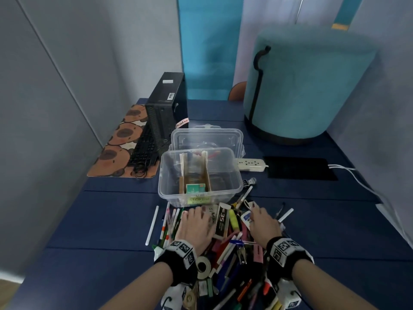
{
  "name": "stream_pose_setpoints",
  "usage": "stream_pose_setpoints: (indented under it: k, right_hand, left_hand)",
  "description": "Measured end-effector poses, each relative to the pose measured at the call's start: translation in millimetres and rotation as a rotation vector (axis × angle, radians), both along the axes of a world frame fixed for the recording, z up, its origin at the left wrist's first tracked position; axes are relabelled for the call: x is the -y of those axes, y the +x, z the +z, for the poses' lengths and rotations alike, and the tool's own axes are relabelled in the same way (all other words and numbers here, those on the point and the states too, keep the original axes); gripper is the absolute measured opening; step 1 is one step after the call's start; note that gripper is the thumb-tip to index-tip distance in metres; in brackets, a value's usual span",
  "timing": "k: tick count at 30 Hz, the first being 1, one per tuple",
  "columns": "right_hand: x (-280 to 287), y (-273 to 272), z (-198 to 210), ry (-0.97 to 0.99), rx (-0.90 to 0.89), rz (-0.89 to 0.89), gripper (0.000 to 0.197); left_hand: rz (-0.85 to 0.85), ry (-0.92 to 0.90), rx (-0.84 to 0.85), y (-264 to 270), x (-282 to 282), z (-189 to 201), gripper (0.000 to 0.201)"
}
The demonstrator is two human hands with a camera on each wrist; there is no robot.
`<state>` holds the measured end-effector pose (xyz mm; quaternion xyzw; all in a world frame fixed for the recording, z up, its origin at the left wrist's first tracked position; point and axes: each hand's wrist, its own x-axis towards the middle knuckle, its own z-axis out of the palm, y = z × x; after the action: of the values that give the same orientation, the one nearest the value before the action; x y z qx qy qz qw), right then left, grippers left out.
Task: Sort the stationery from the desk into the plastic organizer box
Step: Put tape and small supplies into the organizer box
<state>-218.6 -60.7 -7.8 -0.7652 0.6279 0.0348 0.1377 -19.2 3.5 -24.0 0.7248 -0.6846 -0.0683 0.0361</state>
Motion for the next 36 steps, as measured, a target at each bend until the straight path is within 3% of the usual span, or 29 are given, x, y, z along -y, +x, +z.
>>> stream_pose_setpoints:
  k: [2, 6, 9, 12, 16, 19, 22, 24, 27, 29, 31, 33, 36]
  right_hand:
    - [-1, 3, 0, -0.002, -0.024, -0.014, 0.023]
    - [-4, 1, -1, 0.008, -0.035, -0.034, 0.024]
    - [-5, -1, 2, 0.007, -0.043, -0.022, 0.027]
    - [-3, 0, 4, 0.036, -0.042, -0.016, 0.027]
    - [0, 2, 12, 0.047, -0.003, -0.029, 0.027]
    - [2, 16, 20, -0.023, 0.145, -0.011, 0.023]
    - [-3, 39, 29, 0.019, 0.433, -0.029, 0.022]
    - [-7, 53, 37, 0.189, 0.646, -0.101, 0.026]
    - [-9, 66, 41, 0.536, 0.932, -0.207, 0.029]
    - [-8, 66, 38, 0.672, 1.082, -0.282, 0.026]
    - [-6, 61, 32, 0.747, 1.152, -0.341, 0.035]
    - [-6, 53, 29, 0.761, 1.216, -0.381, 0.034]
    - [-6, 41, 27, 0.746, 1.271, -0.439, 0.024]
  left_hand:
    - [0.001, 0.094, -0.077, -11, 12, 2, 0.043]
    - [0.155, 0.355, -0.312, -27, 27, -1, 0.066]
    - [0.258, 0.437, -0.420, -31, 31, -6, 0.074]
    - [0.299, 0.487, -0.519, -25, 34, -11, 0.061]
    - [0.338, 0.535, -0.774, -1, 30, -9, 0.044]
    - [0.376, 0.544, -0.924, 20, 23, -3, 0.036]
    - [0.393, 0.527, -1.068, 36, 8, 8, 0.045]
    - [0.393, 0.519, -1.245, 44, -3, 20, 0.046]
    - [0.266, 0.522, -1.416, 48, -16, 37, 0.039]
    - [0.192, 0.532, -1.406, 48, -20, 42, 0.038]
    - [0.139, 0.535, -1.333, 48, -19, 42, 0.037]
    - [0.142, 0.444, -1.138, 50, -14, 42, 0.032]
    - [0.345, 0.232, -0.722, 56, 3, 25, 0.033]
